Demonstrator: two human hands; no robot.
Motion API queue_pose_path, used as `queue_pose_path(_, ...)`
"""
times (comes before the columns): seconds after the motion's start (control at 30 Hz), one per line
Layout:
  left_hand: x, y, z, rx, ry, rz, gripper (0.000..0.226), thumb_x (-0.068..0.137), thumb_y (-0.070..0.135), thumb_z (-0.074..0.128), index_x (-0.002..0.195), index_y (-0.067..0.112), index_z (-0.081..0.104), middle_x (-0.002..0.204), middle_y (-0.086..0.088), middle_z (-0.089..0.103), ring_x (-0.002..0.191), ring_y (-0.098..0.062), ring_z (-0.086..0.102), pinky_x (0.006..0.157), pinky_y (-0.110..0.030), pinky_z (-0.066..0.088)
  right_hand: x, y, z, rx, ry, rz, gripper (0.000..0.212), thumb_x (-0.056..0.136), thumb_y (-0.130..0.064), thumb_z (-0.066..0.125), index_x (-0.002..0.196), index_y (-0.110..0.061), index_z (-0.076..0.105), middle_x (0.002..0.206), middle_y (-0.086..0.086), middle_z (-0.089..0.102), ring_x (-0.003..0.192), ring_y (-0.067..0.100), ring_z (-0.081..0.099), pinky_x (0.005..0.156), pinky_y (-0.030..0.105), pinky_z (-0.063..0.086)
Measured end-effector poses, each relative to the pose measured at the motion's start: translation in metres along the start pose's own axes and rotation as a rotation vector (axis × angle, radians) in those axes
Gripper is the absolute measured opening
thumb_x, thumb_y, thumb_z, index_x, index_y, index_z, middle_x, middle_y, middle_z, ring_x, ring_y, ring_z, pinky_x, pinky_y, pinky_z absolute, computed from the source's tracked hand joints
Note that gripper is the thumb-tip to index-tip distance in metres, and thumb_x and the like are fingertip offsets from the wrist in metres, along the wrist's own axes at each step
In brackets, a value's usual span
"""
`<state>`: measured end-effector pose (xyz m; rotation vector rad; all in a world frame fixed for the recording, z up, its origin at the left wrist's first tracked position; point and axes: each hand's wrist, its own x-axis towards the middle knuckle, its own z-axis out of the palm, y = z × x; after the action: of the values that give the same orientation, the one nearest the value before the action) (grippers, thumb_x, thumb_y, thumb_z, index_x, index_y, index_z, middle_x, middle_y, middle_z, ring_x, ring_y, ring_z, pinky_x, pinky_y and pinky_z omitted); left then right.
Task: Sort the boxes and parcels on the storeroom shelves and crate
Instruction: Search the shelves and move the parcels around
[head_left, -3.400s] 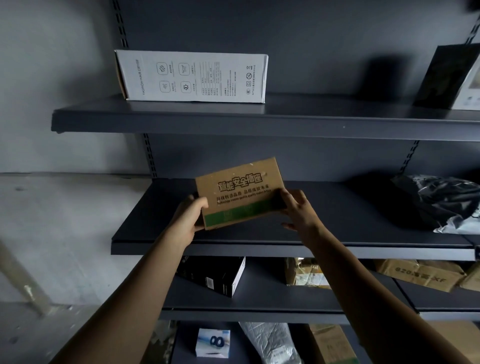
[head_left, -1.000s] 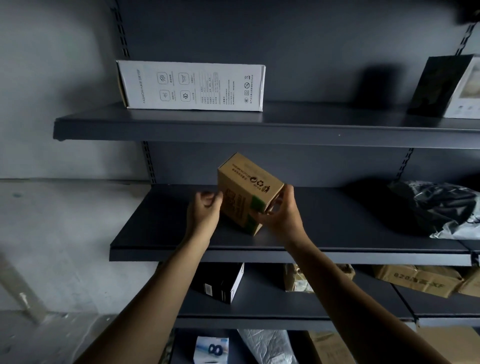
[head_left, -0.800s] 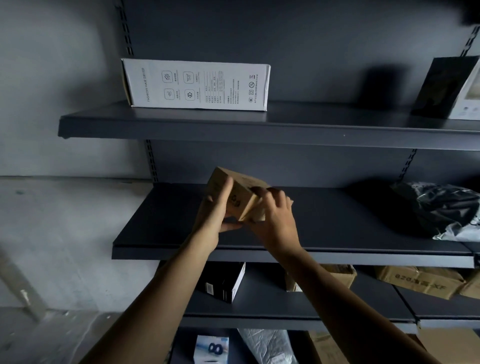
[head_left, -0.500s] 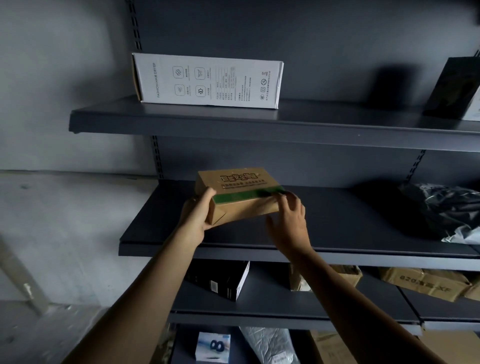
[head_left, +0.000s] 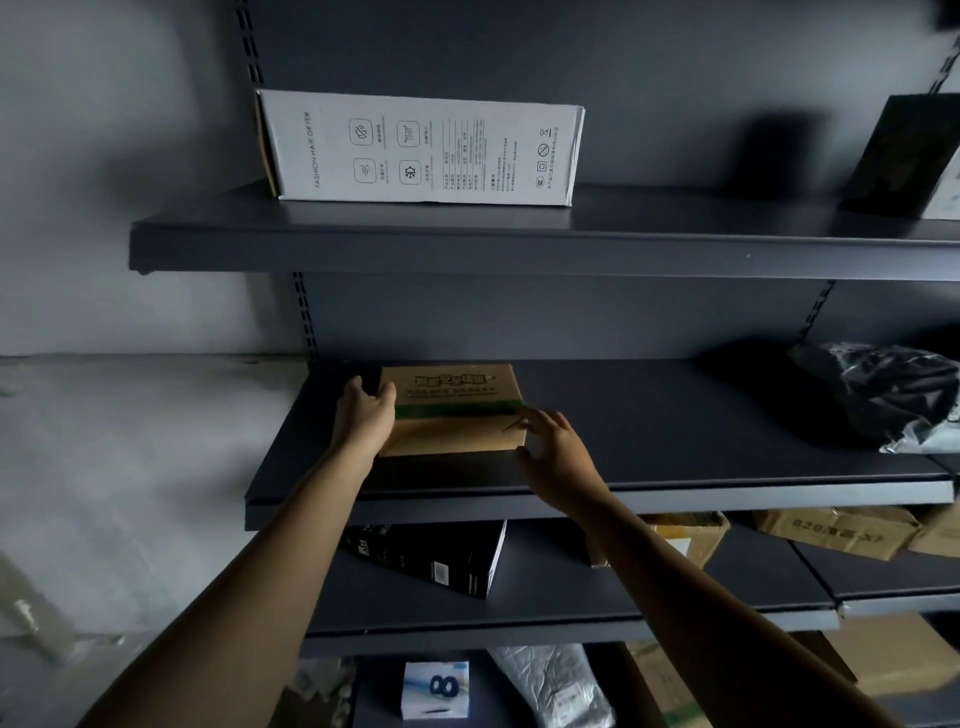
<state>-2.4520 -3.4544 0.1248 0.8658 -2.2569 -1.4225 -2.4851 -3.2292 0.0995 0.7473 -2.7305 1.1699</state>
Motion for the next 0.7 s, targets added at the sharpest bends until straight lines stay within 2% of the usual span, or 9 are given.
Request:
queue_pose_path(0.07, 0.001, -0.003, 0.000, 0.032, 0.023, 0.050, 0.052, 0.100, 0.027, 0.045, 0.148, 0.012, 0.032, 0.147, -0.017, 0.038, 0.132, -0.033, 0.040, 0.102, -0.043, 0.039, 0.000, -0.001, 0.002, 0.006, 0.006, 0.006, 0.054, 0.092, -0.008, 0.056, 0.144, -0.015, 0.043, 0.137, 0.009, 0.047, 0.123, 0.019, 0.049, 0.096, 0.022, 0.041)
queue_pose_path(0.17, -0.007, -0.003, 0.004, 0.089, 0.141, 0.237, 0.040, 0.094, 0.015, 0.051, 0.134, 0.012, 0.048, 0.139, -0.016, 0.042, 0.130, -0.032, 0.036, 0.103, -0.045, 0.040, 0.001, -0.001, 0.000, 0.040, 0.055, 0.047, 0.051, 0.094, -0.009, 0.054, 0.144, -0.014, 0.042, 0.134, 0.011, 0.050, 0.119, 0.020, 0.050, 0.091, 0.022, 0.040)
queue_pose_path(0.27, -0.020, 0.007, 0.018, 0.053, 0.143, 0.418, 0.033, 0.092, 0.010, 0.054, 0.126, 0.011, 0.053, 0.131, -0.011, 0.048, 0.124, -0.026, 0.043, 0.095, -0.033, 0.042, 0.000, 0.001, -0.008, 0.133, 0.102, 0.127, 0.047, 0.096, -0.013, 0.053, 0.142, -0.014, 0.044, 0.134, 0.011, 0.053, 0.116, 0.018, 0.054, 0.089, 0.023, 0.042)
queue_pose_path(0.33, -0.029, 0.017, 0.033, 0.005, 0.095, 0.471, 0.031, 0.093, 0.009, 0.053, 0.123, 0.012, 0.054, 0.126, -0.005, 0.050, 0.118, -0.020, 0.047, 0.088, -0.027, 0.041, -0.003, 0.004, -0.016, 0.217, 0.139, 0.176, 0.043, 0.098, -0.017, 0.054, 0.141, -0.014, 0.046, 0.133, 0.007, 0.057, 0.111, 0.012, 0.056, 0.087, 0.022, 0.043)
queue_pose_path(0.4, -0.037, 0.027, 0.053, -0.044, 0.032, 0.488, 0.028, 0.092, 0.008, 0.052, 0.119, 0.011, 0.056, 0.123, -0.007, 0.053, 0.116, -0.022, 0.051, 0.089, -0.030, 0.043, -0.009, 0.010, -0.026, 0.277, 0.193, 0.208, 0.041, 0.099, -0.022, 0.054, 0.139, -0.016, 0.049, 0.129, 0.004, 0.060, 0.111, 0.009, 0.056, 0.088, 0.022, 0.044)
queue_pose_path(0.53, -0.070, 0.051, 0.098, -0.078, -0.125, 0.512, 0.025, 0.093, 0.007, 0.051, 0.116, 0.009, 0.058, 0.119, -0.007, 0.056, 0.108, -0.018, 0.053, 0.081, -0.023, 0.038, -0.032, 0.030, -0.060, 0.384, 0.289, 0.263, 0.042, 0.099, -0.036, 0.051, 0.138, -0.020, 0.048, 0.132, 0.004, 0.059, 0.119, 0.018, 0.058, 0.100, 0.045, 0.049)
queue_pose_path(0.7, -0.125, 0.088, 0.165, -0.143, -0.253, 0.556, 0.026, 0.093, 0.008, 0.052, 0.118, 0.011, 0.057, 0.117, -0.004, 0.056, 0.099, -0.010, 0.053, 0.070, -0.008, 0.036, -0.070, 0.076, -0.126, 0.447, 0.422, 0.312, 0.038, 0.100, -0.034, 0.049, 0.135, -0.020, 0.050, 0.124, 0.002, 0.062, 0.115, 0.018, 0.061, 0.098, 0.050, 0.050)
